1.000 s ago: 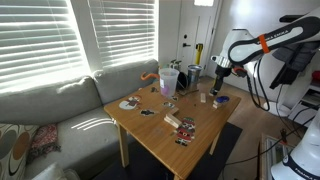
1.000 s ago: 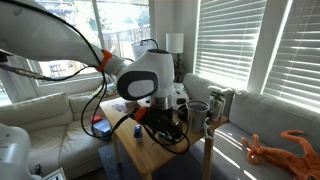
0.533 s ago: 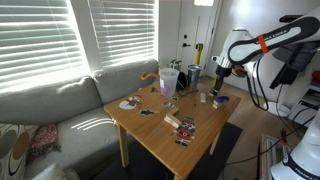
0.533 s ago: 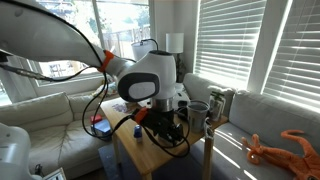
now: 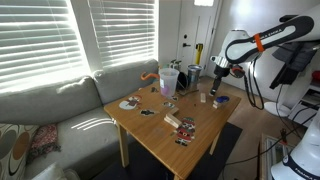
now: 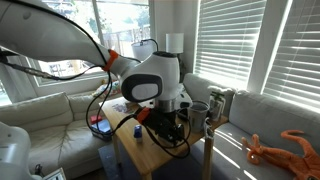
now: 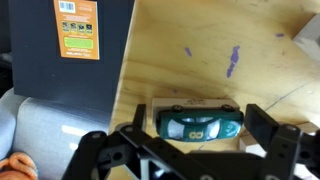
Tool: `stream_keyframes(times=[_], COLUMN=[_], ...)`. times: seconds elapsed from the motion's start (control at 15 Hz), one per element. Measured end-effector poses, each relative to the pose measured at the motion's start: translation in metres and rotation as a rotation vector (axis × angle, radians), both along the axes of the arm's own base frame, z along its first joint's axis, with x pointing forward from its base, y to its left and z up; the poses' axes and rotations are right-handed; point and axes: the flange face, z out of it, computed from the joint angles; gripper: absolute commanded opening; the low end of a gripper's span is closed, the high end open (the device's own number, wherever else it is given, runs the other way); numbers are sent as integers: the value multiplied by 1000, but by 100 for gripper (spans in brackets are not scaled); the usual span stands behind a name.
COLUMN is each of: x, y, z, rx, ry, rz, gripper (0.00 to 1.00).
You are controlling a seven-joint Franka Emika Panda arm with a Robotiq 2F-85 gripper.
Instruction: Pick up the wooden block with the toy blue car on it and put it on the left wooden block, pick up the wooden block with the toy black car on it and put it on the top right wooden block
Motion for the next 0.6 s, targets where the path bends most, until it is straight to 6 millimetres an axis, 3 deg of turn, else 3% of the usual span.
stream_keyframes(times=[0.07, 0.2, 0.4, 0.6], x=[1, 3, 5, 8], y=[0, -1, -2, -4], z=[-1, -4, -6, -3], rx=[1, 0, 0, -4], ry=[2, 9, 14, 9], rz=[-1, -1, -3, -7], gripper=[99, 74, 59, 59])
